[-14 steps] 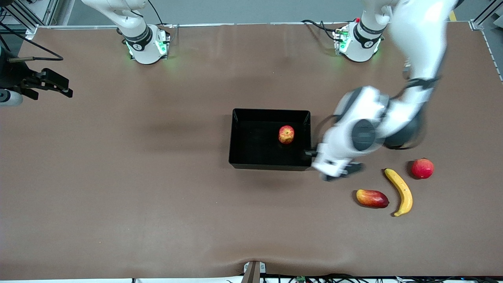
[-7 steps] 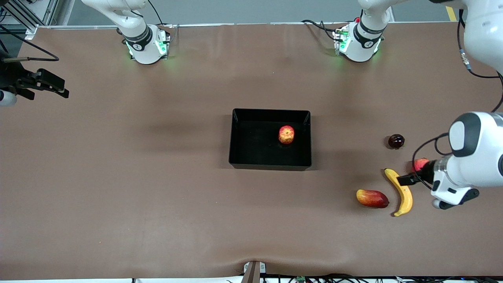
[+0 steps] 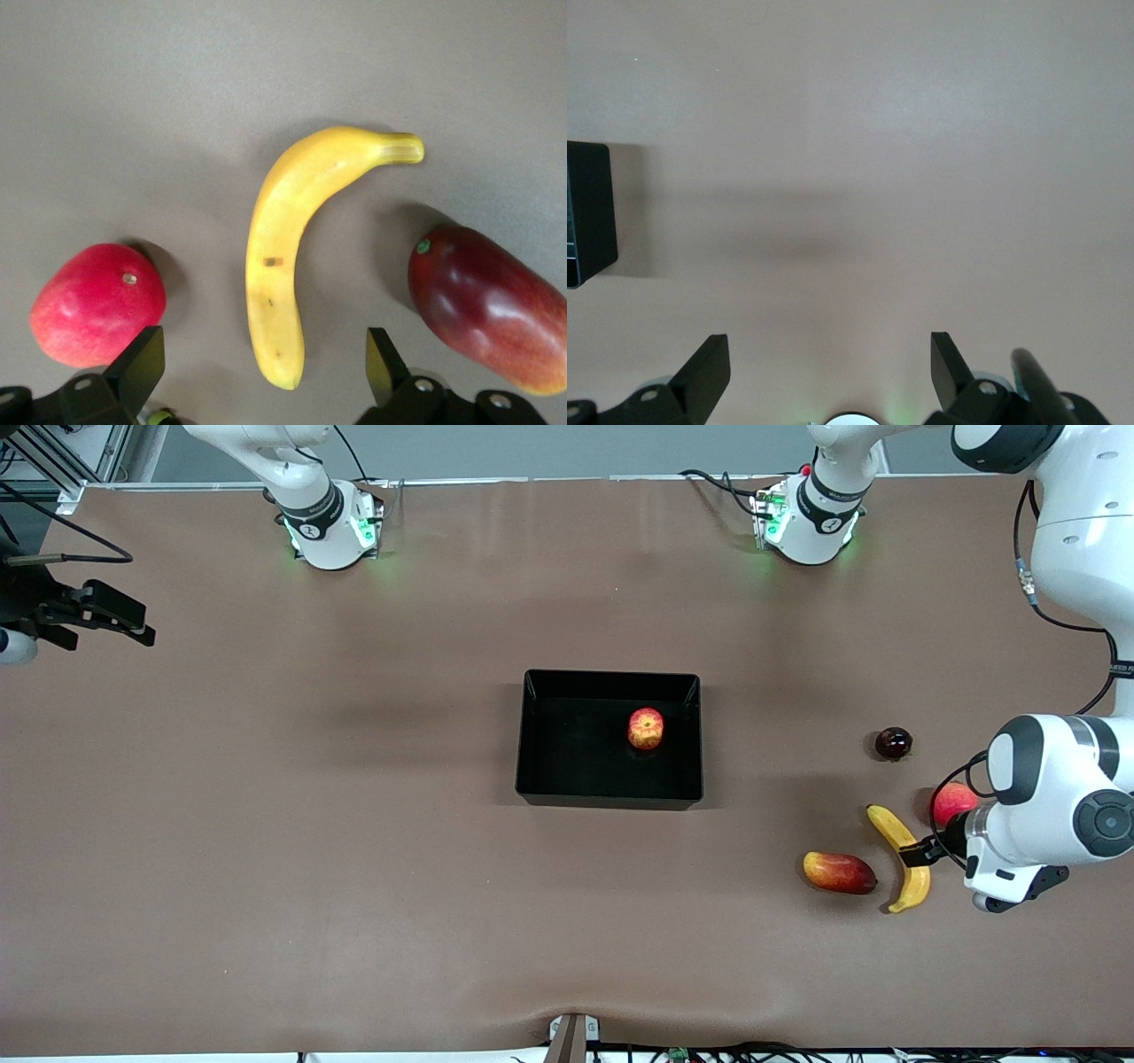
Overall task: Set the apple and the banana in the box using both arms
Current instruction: 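Move the left gripper to the yellow banana and grasp it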
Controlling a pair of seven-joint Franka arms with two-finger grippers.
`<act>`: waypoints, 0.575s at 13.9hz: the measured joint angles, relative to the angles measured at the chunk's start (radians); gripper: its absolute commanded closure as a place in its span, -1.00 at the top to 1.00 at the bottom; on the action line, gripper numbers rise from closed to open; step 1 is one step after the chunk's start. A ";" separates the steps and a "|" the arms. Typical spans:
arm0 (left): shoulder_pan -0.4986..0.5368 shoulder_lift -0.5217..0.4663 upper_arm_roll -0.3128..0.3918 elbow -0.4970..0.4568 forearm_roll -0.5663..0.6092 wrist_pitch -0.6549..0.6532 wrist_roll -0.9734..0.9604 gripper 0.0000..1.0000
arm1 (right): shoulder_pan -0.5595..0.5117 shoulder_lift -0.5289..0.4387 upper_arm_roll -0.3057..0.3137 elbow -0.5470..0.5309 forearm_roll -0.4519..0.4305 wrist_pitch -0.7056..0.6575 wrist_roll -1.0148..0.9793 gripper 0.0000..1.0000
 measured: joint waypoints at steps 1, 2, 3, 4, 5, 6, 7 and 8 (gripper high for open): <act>-0.002 0.002 0.000 -0.002 0.000 0.003 -0.021 1.00 | 0.004 0.000 -0.007 0.000 0.000 0.000 0.000 1.00; -0.003 0.004 0.000 -0.005 0.000 0.005 -0.039 1.00 | 0.005 0.000 -0.010 0.000 0.000 0.000 0.000 1.00; -0.003 0.005 0.000 -0.010 0.000 0.008 -0.059 1.00 | 0.006 0.000 -0.011 0.000 0.000 0.000 0.000 1.00; -0.003 0.008 0.000 -0.015 0.001 0.013 -0.079 1.00 | 0.007 0.000 -0.012 0.000 0.000 0.000 0.000 1.00; -0.003 0.012 0.001 -0.018 0.001 0.019 -0.097 1.00 | 0.008 0.000 -0.012 -0.001 0.000 0.000 0.000 1.00; -0.003 0.017 0.003 -0.021 0.001 0.023 -0.106 1.00 | 0.009 0.001 -0.012 -0.001 0.000 0.000 0.000 1.00; -0.004 0.023 0.007 -0.025 0.001 0.025 -0.112 0.95 | 0.010 0.001 -0.012 -0.001 0.000 0.000 0.000 1.00; -0.003 0.028 0.011 -0.027 0.001 0.027 -0.117 0.82 | 0.010 0.001 -0.012 -0.001 0.000 0.000 0.000 1.00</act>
